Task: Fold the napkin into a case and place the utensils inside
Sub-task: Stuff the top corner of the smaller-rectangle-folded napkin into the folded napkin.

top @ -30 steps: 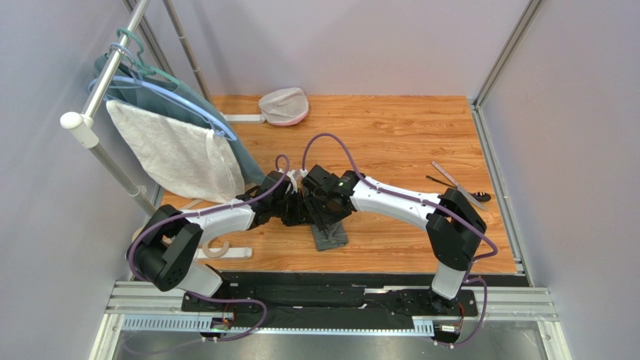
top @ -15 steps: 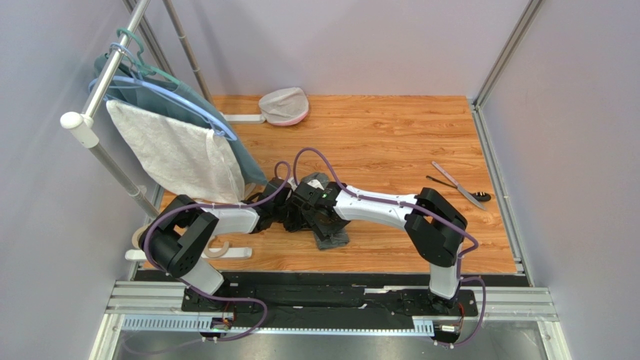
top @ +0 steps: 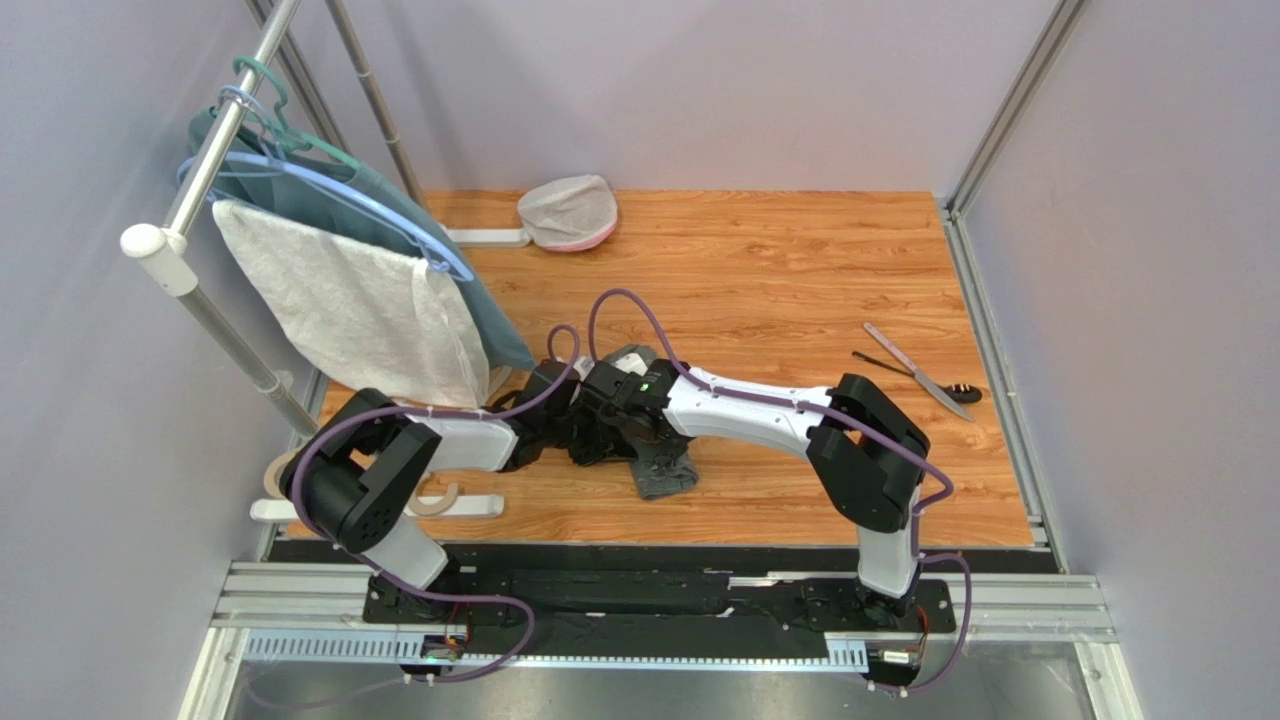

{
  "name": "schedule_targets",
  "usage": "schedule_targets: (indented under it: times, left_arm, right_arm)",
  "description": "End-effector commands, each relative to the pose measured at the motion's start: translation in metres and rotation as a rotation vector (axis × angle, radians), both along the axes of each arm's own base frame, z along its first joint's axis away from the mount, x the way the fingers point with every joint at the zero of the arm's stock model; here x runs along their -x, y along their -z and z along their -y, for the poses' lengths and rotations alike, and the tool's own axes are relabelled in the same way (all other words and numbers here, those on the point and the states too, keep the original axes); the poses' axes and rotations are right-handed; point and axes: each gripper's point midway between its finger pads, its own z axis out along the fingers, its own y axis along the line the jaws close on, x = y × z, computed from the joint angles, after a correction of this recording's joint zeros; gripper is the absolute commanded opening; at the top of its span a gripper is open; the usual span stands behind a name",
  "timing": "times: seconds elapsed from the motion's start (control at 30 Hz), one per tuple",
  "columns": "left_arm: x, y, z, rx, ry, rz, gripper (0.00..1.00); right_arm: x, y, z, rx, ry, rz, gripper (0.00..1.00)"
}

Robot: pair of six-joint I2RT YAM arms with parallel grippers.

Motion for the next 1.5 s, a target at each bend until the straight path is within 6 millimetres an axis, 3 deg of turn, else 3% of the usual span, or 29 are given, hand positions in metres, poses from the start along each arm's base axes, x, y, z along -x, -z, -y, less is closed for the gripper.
schedule_targets:
  times: [0.0,0.1,0.23,0.33,0.43,0.57,0.77,0.97,1.13,1.23,1.27,1.33,1.37,1.47]
  left_arm:
    - [0.007,-0.015,0.003,0.041,0.026,0.019,0.13]
    - [0.006,-0.037,-0.002,0.012,0.042,0.056,0.2]
    - [0.007,-0.049,-0.002,0.01,0.059,0.059,0.19]
    - [0.005,-0.04,0.001,0.01,0.058,0.037,0.15]
    - [0.009,-0.008,0.004,-0.016,0.074,-0.03,0.11]
    - [0.011,0.013,0.01,0.005,0.059,-0.068,0.07]
    - [0.01,0.006,0.021,0.043,0.044,-0.034,0.06]
    - [0.014,0.002,0.017,0.036,0.036,-0.026,0.05]
    - [0.017,0.004,0.011,0.009,0.039,-0.017,0.05]
    - [0.016,-0.004,0.008,0.002,0.038,0.004,0.07]
    - [0.018,-0.004,0.004,-0.024,0.045,0.004,0.08]
    - [0.013,-0.016,-0.002,-0.056,0.034,0.049,0.12]
    - [0.014,-0.02,-0.007,-0.089,0.047,0.056,0.13]
    - [0.006,-0.041,-0.019,-0.124,0.035,0.084,0.13]
  right_arm:
    - [-0.006,-0.031,-0.011,-0.074,0.017,0.057,0.0]
    - [-0.005,-0.029,-0.009,-0.071,0.016,0.049,0.0]
    - [-0.005,-0.026,-0.006,-0.071,0.02,0.046,0.0]
    - [-0.006,-0.026,-0.005,-0.083,0.03,0.048,0.0]
    - [-0.007,-0.028,-0.005,-0.102,0.039,0.049,0.0]
    - [-0.007,-0.03,-0.011,-0.149,0.048,0.041,0.0]
    - [0.009,-0.029,-0.043,-0.319,0.077,-0.058,0.0]
    - [0.013,-0.005,-0.049,-0.418,0.178,-0.142,0.0]
    - [0.013,-0.002,-0.046,-0.44,0.182,-0.158,0.02]
    - [0.016,0.001,-0.046,-0.496,0.184,-0.22,0.15]
    - [0.013,-0.004,-0.048,-0.535,0.179,-0.214,0.25]
    - [0.02,-0.003,-0.044,-0.561,0.172,-0.245,0.37]
    - [0.019,-0.014,-0.045,-0.602,0.157,-0.234,0.4]
    - [0.022,-0.019,-0.039,-0.635,0.141,-0.24,0.48]
